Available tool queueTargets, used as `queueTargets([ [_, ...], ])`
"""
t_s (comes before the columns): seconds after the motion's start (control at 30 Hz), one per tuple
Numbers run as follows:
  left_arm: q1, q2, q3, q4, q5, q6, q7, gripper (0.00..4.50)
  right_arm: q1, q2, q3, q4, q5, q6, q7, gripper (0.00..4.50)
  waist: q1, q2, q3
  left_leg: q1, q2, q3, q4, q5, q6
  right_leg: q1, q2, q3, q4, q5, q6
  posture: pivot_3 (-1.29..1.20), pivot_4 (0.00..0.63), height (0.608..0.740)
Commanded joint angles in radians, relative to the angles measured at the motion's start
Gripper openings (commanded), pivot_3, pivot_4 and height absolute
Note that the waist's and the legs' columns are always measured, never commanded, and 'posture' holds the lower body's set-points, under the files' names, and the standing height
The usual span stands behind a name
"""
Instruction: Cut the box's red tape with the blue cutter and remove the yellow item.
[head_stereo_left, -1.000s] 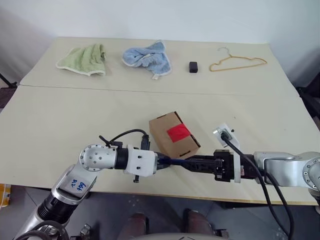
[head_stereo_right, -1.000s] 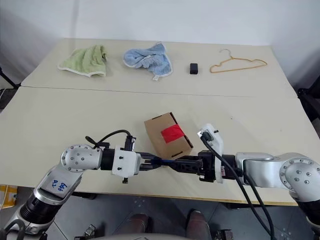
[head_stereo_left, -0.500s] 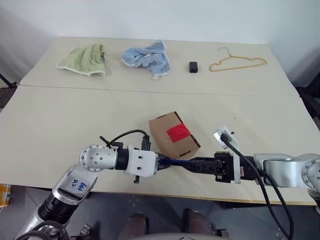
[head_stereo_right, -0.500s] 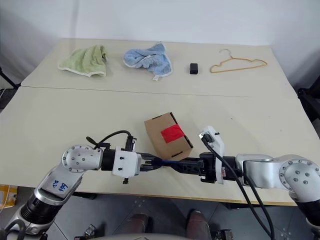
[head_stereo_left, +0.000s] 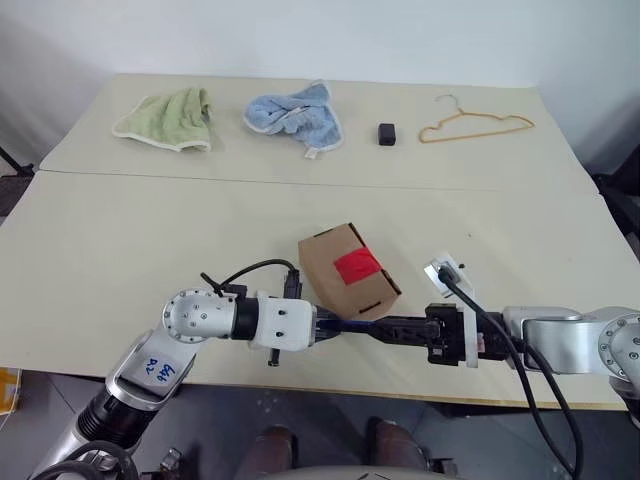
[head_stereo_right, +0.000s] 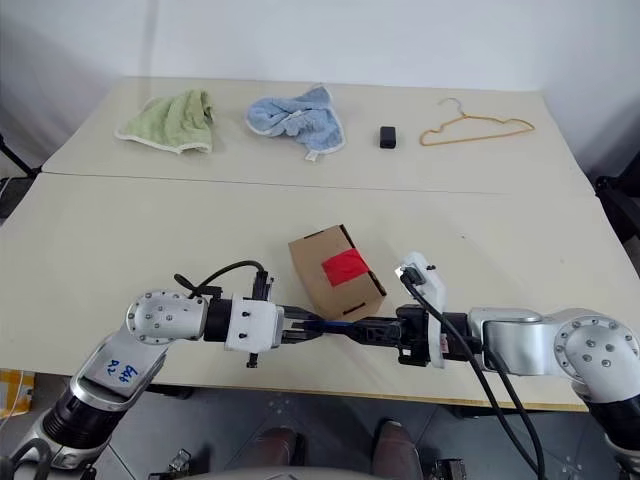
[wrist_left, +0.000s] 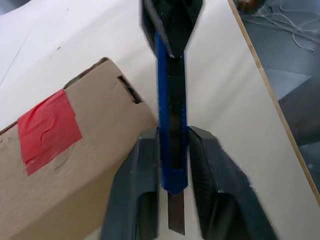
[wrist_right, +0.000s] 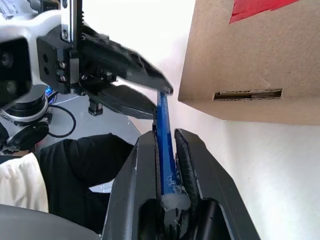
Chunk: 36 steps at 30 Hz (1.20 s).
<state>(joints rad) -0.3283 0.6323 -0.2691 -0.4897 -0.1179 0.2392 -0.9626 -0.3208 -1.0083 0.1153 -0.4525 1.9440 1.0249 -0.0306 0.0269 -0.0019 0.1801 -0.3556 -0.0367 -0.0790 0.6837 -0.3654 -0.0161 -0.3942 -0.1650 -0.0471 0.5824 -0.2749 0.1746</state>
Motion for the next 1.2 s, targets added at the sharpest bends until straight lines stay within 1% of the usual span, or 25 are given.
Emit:
queueTargets([
  [0.03, 0.047, 0.033, 0.1, -0.082, -0.125, 0.051, -0.028, 2.28, -0.004, -0.008, -0.03, -0.007, 0.0, 0.017, 0.059, 0.17, 0.0, 0.0, 0.0, 0.0, 0.0, 0.0, 0.0, 0.0, 0.0, 0.0, 0.0, 0.0, 0.0, 0.0, 0.0, 0.0, 0.15, 0.74],
  [0.07, 0.086, 0.063, 0.161, -0.099, -0.2, 0.084, -0.061, 2.55, 0.006, -0.024, -0.057, -0.013, -0.002, 0.027, 0.095, 0.17, -0.002, 0.0, 0.0, 0.0, 0.0, 0.0, 0.0, 0.0, 0.0, 0.0, 0.0, 0.0, 0.0, 0.0, 0.0, 0.0, 0.15, 0.74],
  [0.13, 0.152, 0.109, 0.251, -0.121, -0.301, 0.132, -0.096, 2.58, 0.033, -0.049, -0.101, -0.029, -0.014, 0.043, 0.154, 0.17, -0.005, 0.0, 0.0, 0.0, 0.001, 0.0, -0.001, 0.0, 0.0, -0.001, 0.0, 0.0, 0.0, 0.0, 0.0, 0.0, 0.15, 0.74],
  [0.17, 0.191, 0.142, 0.307, -0.112, -0.329, 0.142, -0.118, 2.58, 0.049, -0.066, -0.128, -0.039, -0.006, 0.046, 0.172, 0.17, -0.004, 0.001, 0.0, -0.001, 0.001, 0.0, -0.001, 0.0, 0.0, -0.002, 0.0, 0.0, 0.0, 0.0, -0.001, 0.0, 0.15, 0.74],
  [0.27, 0.289, 0.216, 0.483, -0.06, -0.438, 0.232, -0.145, 2.58, 0.134, -0.124, -0.255, -0.065, 0.027, 0.058, 0.256, 0.17, -0.001, 0.001, 0.001, -0.001, 0.001, 0.0, -0.001, 0.0, 0.0, -0.002, 0.0, 0.0, 0.0, 0.0, -0.001, 0.0, 0.15, 0.74],
  [0.3, 0.299, 0.217, 0.518, -0.018, -0.469, 0.255, -0.142, 2.58, 0.164, -0.144, -0.308, -0.066, 0.028, 0.066, 0.284, 0.17, 0.005, 0.001, 0.001, -0.001, 0.001, 0.0, -0.001, 0.0, 0.0, -0.002, 0.0, 0.0, 0.0, 0.0, -0.001, 0.0, 0.15, 0.74],
  [0.37, 0.288, 0.192, 0.546, 0.064, -0.503, 0.272, -0.124, 2.58, 0.221, -0.17, -0.416, -0.056, 0.027, 0.076, 0.328, 0.17, 0.013, 0.001, 0.001, 0.0, 0.0, 0.0, -0.001, 0.0, 0.001, 0.0, 0.0, 0.0, -0.001, 0.0, -0.001, 0.0, 0.15, 0.74],
  [0.4, 0.275, 0.173, 0.544, 0.096, -0.508, 0.271, -0.114, 2.4, 0.246, -0.179, -0.472, -0.05, 0.027, 0.083, 0.348, 0.17, 0.018, 0.001, 0.001, 0.0, 0.0, 0.0, -0.001, -0.001, 0.001, 0.001, 0.0, 0.0, -0.001, 0.0, -0.001, 0.0, 0.15, 0.74],
  [0.47, 0.242, 0.125, 0.495, 0.137, -0.493, 0.266, -0.086, 2.03, 0.305, -0.193, -0.613, -0.03, -0.004, 0.122, 0.407, 0.17, 0.027, 0.001, 0.001, 0.0, 0.0, 0.001, -0.001, -0.001, 0.001, 0.001, 0.0, 0.0, -0.001, 0.0, 0.0, 0.0, 0.15, 0.74],
  [0.5, 0.228, 0.107, 0.459, 0.15, -0.475, 0.261, -0.08, 1.73, 0.335, -0.195, -0.683, -0.02, -0.034, 0.144, 0.435, 0.17, 0.029, 0.001, 0.001, 0.0, 0.0, 0.001, -0.001, -0.001, 0.002, 0.001, 0.0, 0.0, -0.001, 0.0, 0.0, 0.0, 0.15, 0.74],
  [0.53, 0.194, 0.091, 0.418, 0.172, -0.453, 0.253, -0.081, 1.37, 0.351, -0.208, -0.74, -0.001, -0.056, 0.154, 0.433, 0.17, 0.031, 0.001, 0.001, 0.0, 0.0, 0.001, -0.001, -0.001, 0.001, 0.001, 0.0, -0.001, -0.001, 0.0, 0.0, 0.0, 0.15, 0.74],
  [0.57, 0.155, 0.076, 0.386, 0.191, -0.446, 0.258, -0.083, 1.14, 0.359, -0.221, -0.787, 0.019, -0.07, 0.162, 0.435, 0.17, 0.03, 0.001, 0.001, 0.0, 0.0, 0.001, -0.001, -0.001, 0.002, 0.001, 0.0, 0.0, -0.001, 0.0, 0.0, 0.0, 0.15, 0.74],
  [0.63, 0.077, 0.033, 0.334, 0.225, -0.444, 0.268, -0.072, 0.53, 0.366, -0.252, -0.866, 0.073, -0.101, 0.2, 0.477, 0.17, 0.031, 0.001, 0.001, 0.0, 0.0, 0.002, -0.001, -0.001, 0.002, 0.0, 0.0, 0.0, -0.001, 0.001, 0.0, 0.0, 0.15, 0.74],
  [0.67, 0.048, 0.013, 0.314, 0.248, -0.439, 0.265, -0.071, 0.23, 0.371, -0.265, -0.892, 0.088, -0.145, 0.22, 0.511, 0.17, 0.029, 0.001, 0.001, 0.0, -0.001, 0.003, 0.0, -0.001, 0.002, 0.0, 0.0, 0.0, 0.0, 0.001, 0.0, 0.0, 0.15, 0.74],
  [0.7, 0.019, -0.008, 0.286, 0.277, -0.422, 0.257, -0.069, 0.0, 0.38, -0.281, -0.906, 0.092, -0.227, 0.231, 0.555, 0.17, 0.026, 0.001, 0.001, 0.0, 0.0, 0.003, 0.0, -0.001, 0.002, 0.0, 0.0, 0.0, -0.001, 0.001, 0.0, 0.0, 0.15, 0.74],
  [0.77, -0.037, -0.054, 0.222, 0.313, -0.394, 0.253, -0.066, 0.0, 0.389, -0.325, -0.898, 0.087, -0.406, 0.21, 0.643, 0.17, 0.02, 0.001, 0.001, 0.001, 0.0, 0.004, -0.001, -0.001, 0.002, 0.0, 0.0, 0.0, 0.0, 0.001, 0.0, 0.0, 0.15, 0.74],
  [0.83, -0.096, -0.114, 0.175, 0.341, -0.368, 0.241, -0.043, 0.0, 0.352, -0.362, -0.85, 0.063, -0.514, 0.153, 0.717, 0.17, 0.012, 0.001, 0.001, 0.001, 0.0, 0.006, -0.001, -0.001, 0.002, 0.0, 0.0, 0.0, -0.001, 0.001, 0.001, 0.0, 0.15, 0.74],
  [0.9, -0.18, -0.189, 0.159, 0.39, -0.336, 0.245, 0.032, 0.0, 0.205, -0.39, -0.712, 0.047, -0.467, 0.106, 0.654, 0.17, 0.001, 0.001, 0.001, 0.001, 0.0, 0.006, -0.001, -0.001, 0.002, -0.001, 0.0, 0.0, -0.001, 0.001, 0.001, 0.0, 0.15, 0.74],
  [0.97, -0.225, -0.235, 0.162, 0.42, -0.327, 0.265, 0.081, 0.0, 0.081, -0.385, -0.595, 0.044, -0.441, 0.1, 0.585, 0.17, -0.004, -0.001, 0.002, 0.0, 0.0, 0.006, 0.0, 0.0, 0.001, -0.001, 0.0, 0.0, -0.001, 0.002, 0.002, 0.0, 0.15, 0.74],
  [1.07, -0.275, -0.232, 0.105, 0.421, -0.281, 0.294, 0.088, 0.0, -0.176, -0.314, -0.362, 0.043, -0.426, 0.144, 0.378, 0.17, -0.014, -0.002, 0.003, 0.0, 0.002, 0.006, -0.001, 0.001, -0.001, -0.002, 0.0, 0.0, -0.001, 0.002, 0.002, 0.0, 0.15, 0.74],
  [1.1, -0.285, -0.231, 0.092, 0.415, -0.271, 0.298, 0.089, 0.0, -0.24, -0.297, -0.31, 0.048, -0.415, 0.168, 0.333, 0.17, -0.015, -0.002, 0.003, 0.0, 0.002, 0.006, -0.001, 0.001, -0.001, -0.003, 0.0, 0.0, -0.001, 0.002, 0.002, 0.0, 0.15, 0.74],
  [1.2, -0.297, -0.23, 0.07, 0.412, -0.252, 0.309, 0.093, 0.0, -0.37, -0.261, -0.213, 0.078, -0.419, 0.238, 0.271, 0.17, -0.006, -0.002, 0.003, -0.002, 0.001, 0.006, -0.001, 0.0, -0.001, -0.005, 0.0, 0.0, -0.001, 0.002, 0.002, 0.0, 0.15, 0.74],
])
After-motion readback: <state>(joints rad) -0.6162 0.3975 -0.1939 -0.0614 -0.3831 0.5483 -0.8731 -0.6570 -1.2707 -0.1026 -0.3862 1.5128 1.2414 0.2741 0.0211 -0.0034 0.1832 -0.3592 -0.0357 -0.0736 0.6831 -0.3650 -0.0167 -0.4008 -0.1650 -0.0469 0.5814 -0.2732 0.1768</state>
